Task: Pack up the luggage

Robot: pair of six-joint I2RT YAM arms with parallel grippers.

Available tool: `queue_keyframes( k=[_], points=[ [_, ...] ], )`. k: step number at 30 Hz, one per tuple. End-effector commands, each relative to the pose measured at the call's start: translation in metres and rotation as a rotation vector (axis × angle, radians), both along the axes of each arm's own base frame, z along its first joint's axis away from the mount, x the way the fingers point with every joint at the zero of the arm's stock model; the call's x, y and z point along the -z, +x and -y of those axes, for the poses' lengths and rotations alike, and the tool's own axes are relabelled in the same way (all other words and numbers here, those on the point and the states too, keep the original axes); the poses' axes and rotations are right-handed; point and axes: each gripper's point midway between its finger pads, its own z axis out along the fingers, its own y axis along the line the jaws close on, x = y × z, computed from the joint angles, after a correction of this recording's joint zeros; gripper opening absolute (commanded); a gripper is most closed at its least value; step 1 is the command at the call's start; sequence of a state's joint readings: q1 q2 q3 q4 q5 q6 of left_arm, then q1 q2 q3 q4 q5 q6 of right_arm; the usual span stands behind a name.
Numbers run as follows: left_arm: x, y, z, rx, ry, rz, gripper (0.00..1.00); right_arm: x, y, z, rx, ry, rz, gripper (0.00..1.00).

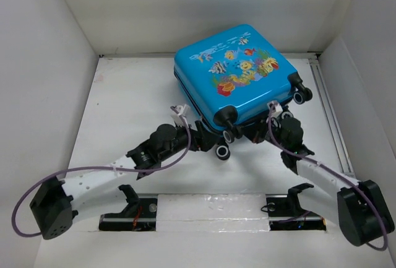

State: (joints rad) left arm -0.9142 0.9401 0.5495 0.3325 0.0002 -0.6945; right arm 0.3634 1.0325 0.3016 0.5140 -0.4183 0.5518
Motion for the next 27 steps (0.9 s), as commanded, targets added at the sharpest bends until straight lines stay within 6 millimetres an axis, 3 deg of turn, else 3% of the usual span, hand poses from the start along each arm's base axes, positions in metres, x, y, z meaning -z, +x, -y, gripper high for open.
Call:
queue_keyframes(
  k=[1,3,4,6,8,9,10,11,13,14,18,23,25,27],
  points=[
    [-0.014,-0.011,0.028,0.143,-0.061,0.013,0.83,-0.132,0.052,0.04,0.095,0.09,0.383,0.0],
    [-0.015,-0.011,0.042,0.178,-0.077,0.009,0.83,-0.137,0.062,0.066,0.112,0.068,0.372,0.0],
    [-0.03,-0.012,0.051,0.196,-0.11,0.038,0.83,-0.146,0.066,0.072,0.114,0.064,0.383,0.0],
    [-0.026,-0.012,0.066,0.218,-0.092,0.021,0.84,-0.134,0.07,0.08,0.119,0.057,0.341,0.0],
    [-0.042,-0.01,0.081,0.24,-0.135,0.043,0.84,-0.112,0.073,0.089,0.164,0.043,0.296,0.0],
    [-0.043,-0.007,0.085,0.24,-0.14,0.048,0.86,-0.101,0.073,0.09,0.165,0.042,0.267,0.0],
    [-0.029,-0.003,0.092,0.239,-0.112,0.024,0.86,-0.098,0.071,0.088,0.155,0.043,0.272,0.0],
    [-0.037,0.0,0.099,0.248,-0.126,0.034,0.86,-0.08,0.066,0.084,0.146,0.05,0.236,0.0],
    [-0.025,0.005,0.111,0.264,-0.112,0.006,0.86,-0.07,0.06,0.078,0.136,0.058,0.228,0.0],
    [-0.029,0.007,0.117,0.275,-0.117,0.009,0.86,-0.062,0.056,0.074,0.135,0.051,0.217,0.0],
    [-0.019,0.011,0.138,0.319,-0.117,-0.015,0.86,-0.055,0.05,0.07,0.124,0.031,0.216,0.0],
    [-0.023,0.014,0.155,0.338,-0.128,-0.019,0.84,-0.055,0.047,0.068,0.136,0.021,0.223,0.0],
    [-0.027,0.016,0.161,0.335,-0.134,-0.012,0.83,-0.055,0.043,0.059,0.107,0.024,0.223,0.0],
    [-0.019,0.021,0.166,0.326,-0.124,-0.019,0.83,-0.058,0.042,0.055,0.106,0.026,0.233,0.0]
  ],
)
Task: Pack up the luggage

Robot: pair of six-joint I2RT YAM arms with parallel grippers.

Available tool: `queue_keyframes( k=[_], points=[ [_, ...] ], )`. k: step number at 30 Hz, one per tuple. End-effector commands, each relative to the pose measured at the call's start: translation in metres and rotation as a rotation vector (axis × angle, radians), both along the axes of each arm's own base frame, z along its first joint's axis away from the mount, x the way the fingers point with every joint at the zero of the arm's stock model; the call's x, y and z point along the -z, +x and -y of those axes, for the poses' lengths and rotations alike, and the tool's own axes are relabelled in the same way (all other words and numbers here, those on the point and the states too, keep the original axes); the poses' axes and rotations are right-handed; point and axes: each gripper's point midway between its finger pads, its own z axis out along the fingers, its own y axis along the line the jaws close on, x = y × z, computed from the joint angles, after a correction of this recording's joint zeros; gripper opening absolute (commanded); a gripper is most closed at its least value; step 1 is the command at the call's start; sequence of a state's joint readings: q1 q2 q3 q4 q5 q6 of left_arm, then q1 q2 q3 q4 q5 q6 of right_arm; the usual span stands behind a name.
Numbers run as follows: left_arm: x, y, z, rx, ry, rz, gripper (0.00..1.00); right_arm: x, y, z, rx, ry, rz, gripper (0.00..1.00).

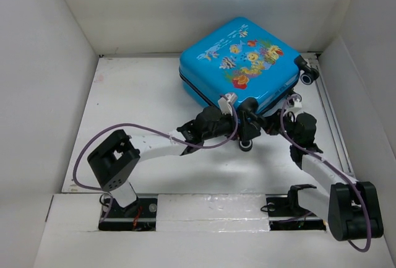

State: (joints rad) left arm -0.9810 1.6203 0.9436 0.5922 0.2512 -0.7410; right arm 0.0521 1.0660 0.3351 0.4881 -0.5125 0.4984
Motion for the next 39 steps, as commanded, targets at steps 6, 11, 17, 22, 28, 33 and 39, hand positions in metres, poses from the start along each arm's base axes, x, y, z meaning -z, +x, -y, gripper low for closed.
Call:
queue_keyframes(
  k=[6,11,17,22,28,33,39],
  points=[
    [-0.041,0.019,0.027,-0.035,-0.117,0.072,0.82,-0.053,-0.016,-0.047,-0.152,0.03,0.222,0.0],
    [-0.053,0.023,0.032,-0.035,-0.139,0.086,0.56,-0.053,-0.022,-0.046,-0.134,0.018,0.218,0.0],
    [-0.084,0.026,0.047,-0.007,-0.195,0.091,0.07,-0.051,-0.043,-0.062,-0.126,0.091,0.229,0.0],
    [-0.11,0.028,0.06,0.018,-0.252,0.096,0.0,-0.058,-0.073,-0.098,-0.18,0.169,0.265,0.0],
    [-0.114,0.034,0.063,0.033,-0.309,0.037,0.0,-0.089,-0.099,-0.108,-0.097,0.369,0.338,0.0],
    [-0.118,0.018,0.047,0.08,-0.333,0.035,0.14,-0.091,-0.086,-0.102,-0.016,0.181,0.347,0.0],
    [-0.105,0.009,0.004,0.029,-0.299,0.082,0.92,-0.086,-0.07,-0.076,-0.026,0.107,0.372,0.0]
  ],
)
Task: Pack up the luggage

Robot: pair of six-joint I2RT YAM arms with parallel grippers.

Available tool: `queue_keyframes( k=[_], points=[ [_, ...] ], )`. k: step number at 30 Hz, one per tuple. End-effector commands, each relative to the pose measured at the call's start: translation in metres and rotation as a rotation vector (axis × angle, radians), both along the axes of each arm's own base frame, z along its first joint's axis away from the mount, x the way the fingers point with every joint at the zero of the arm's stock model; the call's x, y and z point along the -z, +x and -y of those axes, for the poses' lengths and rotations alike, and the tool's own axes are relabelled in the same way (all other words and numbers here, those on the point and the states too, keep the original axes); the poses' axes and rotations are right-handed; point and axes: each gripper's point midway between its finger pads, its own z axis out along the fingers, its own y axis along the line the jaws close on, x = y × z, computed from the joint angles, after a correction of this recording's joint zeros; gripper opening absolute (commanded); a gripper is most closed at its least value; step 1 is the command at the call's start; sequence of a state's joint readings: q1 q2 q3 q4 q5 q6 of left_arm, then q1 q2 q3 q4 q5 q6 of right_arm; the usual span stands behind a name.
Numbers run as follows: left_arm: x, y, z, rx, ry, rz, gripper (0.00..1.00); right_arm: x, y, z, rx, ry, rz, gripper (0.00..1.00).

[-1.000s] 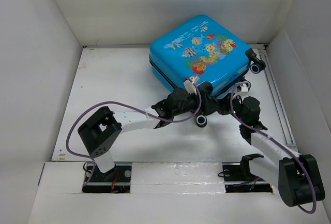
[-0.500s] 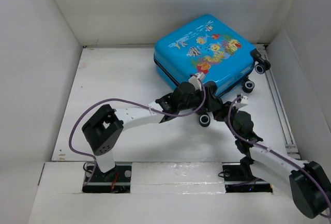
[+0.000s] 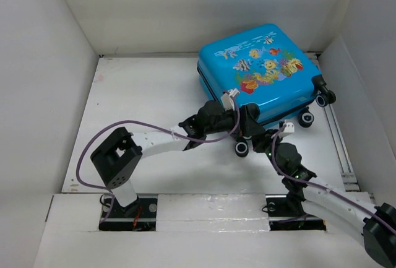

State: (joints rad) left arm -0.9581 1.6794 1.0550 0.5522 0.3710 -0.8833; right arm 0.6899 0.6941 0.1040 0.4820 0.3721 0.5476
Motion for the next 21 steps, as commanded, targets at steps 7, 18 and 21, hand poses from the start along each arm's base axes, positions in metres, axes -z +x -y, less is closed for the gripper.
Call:
queue_keyframes(
  k=[7,18,21],
  points=[
    [-0.055,0.002,-0.052,-0.084,-0.066,0.283,0.99,-0.08,0.011,-0.042,-0.345,0.058,0.163,0.0],
    [-0.014,0.004,-0.075,-0.123,0.131,0.269,0.94,-0.093,0.029,-0.041,-0.394,0.033,0.165,0.0],
    [-0.01,0.007,-0.072,-0.131,0.138,0.257,0.93,-0.093,0.028,-0.042,-0.403,0.033,0.165,0.0]
  ],
)
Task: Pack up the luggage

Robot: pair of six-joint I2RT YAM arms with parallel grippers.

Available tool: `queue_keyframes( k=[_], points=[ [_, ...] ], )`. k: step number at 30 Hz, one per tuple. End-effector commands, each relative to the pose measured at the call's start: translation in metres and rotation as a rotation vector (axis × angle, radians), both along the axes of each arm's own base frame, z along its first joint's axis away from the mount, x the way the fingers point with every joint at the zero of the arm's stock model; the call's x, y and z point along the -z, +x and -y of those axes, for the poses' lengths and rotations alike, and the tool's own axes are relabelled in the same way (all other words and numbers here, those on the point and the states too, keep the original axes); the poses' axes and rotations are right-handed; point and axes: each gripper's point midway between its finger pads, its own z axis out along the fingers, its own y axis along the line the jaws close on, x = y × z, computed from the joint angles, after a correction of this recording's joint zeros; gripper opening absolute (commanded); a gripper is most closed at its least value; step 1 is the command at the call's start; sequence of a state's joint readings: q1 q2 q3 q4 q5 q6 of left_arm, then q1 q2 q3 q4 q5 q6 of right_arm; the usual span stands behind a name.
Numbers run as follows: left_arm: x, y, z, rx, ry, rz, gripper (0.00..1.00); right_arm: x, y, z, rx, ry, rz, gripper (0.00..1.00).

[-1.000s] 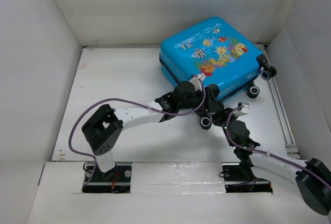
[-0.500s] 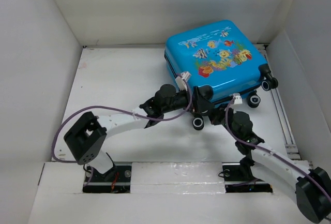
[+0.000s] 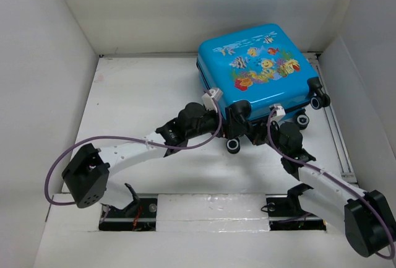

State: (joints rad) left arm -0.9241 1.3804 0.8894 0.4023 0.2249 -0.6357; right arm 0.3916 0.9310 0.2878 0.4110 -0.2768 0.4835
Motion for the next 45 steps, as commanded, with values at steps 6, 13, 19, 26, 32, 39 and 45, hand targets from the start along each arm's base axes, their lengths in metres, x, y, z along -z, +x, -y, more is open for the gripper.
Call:
queue_keyframes(
  k=[6,13,19,26,32,39,45],
  points=[
    [0.012,0.0,0.0,-0.024,-0.045,-0.021,0.87,-0.089,0.014,-0.013,-0.051,0.102,0.281,0.0],
    [0.018,0.003,0.019,0.01,-0.101,-0.059,0.72,-0.083,0.014,-0.016,-0.078,0.111,0.266,0.0],
    [-0.023,0.013,0.038,0.032,-0.164,-0.015,0.21,-0.052,-0.007,-0.031,-0.118,0.14,0.194,0.0],
    [-0.037,0.021,0.052,0.048,-0.161,0.005,0.0,-0.059,-0.041,-0.066,-0.208,0.26,0.184,0.0],
    [-0.055,0.022,0.053,0.052,-0.176,0.03,0.0,-0.087,-0.054,-0.103,-0.281,0.409,0.187,0.0],
    [-0.044,0.024,0.004,-0.106,-0.073,0.073,0.45,-0.051,-0.033,-0.077,-0.098,0.199,0.091,0.57],
    [0.0,0.032,-0.057,-0.341,0.021,0.08,0.59,-0.032,-0.042,-0.038,0.009,0.025,0.022,0.71]
  ],
)
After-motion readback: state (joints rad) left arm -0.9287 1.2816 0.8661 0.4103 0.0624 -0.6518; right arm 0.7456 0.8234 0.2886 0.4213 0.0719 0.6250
